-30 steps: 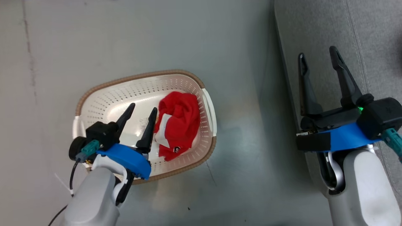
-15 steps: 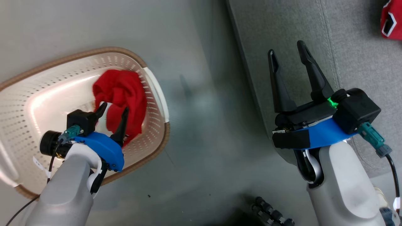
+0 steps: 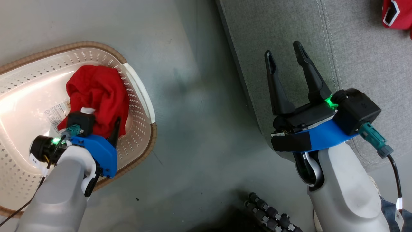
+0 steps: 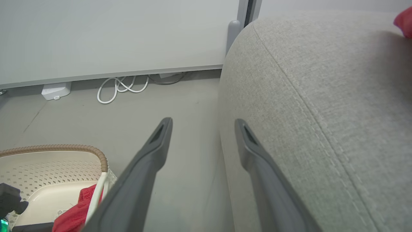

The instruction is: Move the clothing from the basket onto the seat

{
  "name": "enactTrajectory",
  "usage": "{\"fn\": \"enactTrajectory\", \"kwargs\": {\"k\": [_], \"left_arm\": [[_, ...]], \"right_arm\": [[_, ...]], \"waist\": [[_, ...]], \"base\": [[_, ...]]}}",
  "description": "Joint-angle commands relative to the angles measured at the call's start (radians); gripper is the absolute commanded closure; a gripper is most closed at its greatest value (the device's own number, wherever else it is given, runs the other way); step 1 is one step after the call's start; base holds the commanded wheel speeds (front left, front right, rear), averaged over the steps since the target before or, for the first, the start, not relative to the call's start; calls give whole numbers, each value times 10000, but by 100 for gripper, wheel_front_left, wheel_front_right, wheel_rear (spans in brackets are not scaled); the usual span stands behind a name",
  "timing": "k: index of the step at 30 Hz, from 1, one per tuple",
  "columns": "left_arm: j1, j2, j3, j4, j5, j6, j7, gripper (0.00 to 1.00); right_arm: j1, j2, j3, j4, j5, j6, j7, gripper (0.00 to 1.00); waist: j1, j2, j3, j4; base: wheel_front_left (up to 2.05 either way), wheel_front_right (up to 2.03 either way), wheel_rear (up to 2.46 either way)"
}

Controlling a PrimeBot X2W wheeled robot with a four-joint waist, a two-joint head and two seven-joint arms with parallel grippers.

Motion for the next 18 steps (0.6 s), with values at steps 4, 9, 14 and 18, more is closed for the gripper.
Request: {"fn": "enactTrajectory", "kwargs": {"k": [4, 9, 14, 18], "left_arm": [[-285, 18, -5, 460, -40, 153, 278, 98], [-341, -36, -59, 758, -85, 92, 195, 100], [-439, -130, -139, 970, -178, 7, 98, 100], [-469, -277, -153, 1103, -271, -54, -45, 100]], "right_arm": [[-205, 17, 69, 92, 86, -9, -68, 0], [-239, 17, 99, 175, 111, -9, -90, 0], [-240, 17, 103, 243, 82, -9, -105, 0], [-247, 17, 70, 292, -16, -9, -109, 0]], "waist": [[-1, 0, 30, -57], [-1, 0, -7, -55], [-1, 0, -79, 11], [-1, 0, -178, 122]], "base": [[0, 0, 0], [0, 0, 0], [0, 0, 0], [0, 0, 0]]}}
